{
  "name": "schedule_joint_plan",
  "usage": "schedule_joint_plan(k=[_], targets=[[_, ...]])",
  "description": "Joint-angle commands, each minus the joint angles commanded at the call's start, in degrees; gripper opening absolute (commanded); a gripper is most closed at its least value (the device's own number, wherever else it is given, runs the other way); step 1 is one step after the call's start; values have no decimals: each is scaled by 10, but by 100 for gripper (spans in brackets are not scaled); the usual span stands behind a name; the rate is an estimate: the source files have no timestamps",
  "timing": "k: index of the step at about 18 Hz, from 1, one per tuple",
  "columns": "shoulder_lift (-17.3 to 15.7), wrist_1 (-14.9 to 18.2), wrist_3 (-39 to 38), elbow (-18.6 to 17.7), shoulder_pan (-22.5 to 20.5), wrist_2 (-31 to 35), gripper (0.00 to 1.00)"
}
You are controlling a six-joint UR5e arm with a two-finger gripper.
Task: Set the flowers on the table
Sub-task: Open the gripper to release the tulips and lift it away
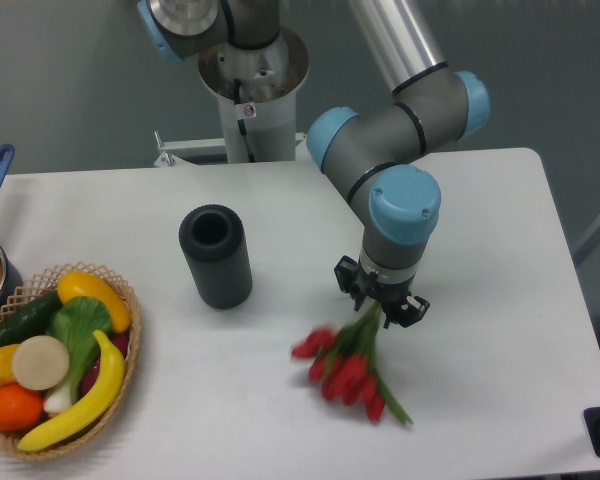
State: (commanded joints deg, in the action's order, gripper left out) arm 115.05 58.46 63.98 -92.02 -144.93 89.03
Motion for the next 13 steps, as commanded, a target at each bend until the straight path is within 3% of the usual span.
schedule_joint_plan(k=[5,13], targets=[[-15,-26,5,-11,-10,-3,100],[-28,-29,6,-19,-13,0,100]])
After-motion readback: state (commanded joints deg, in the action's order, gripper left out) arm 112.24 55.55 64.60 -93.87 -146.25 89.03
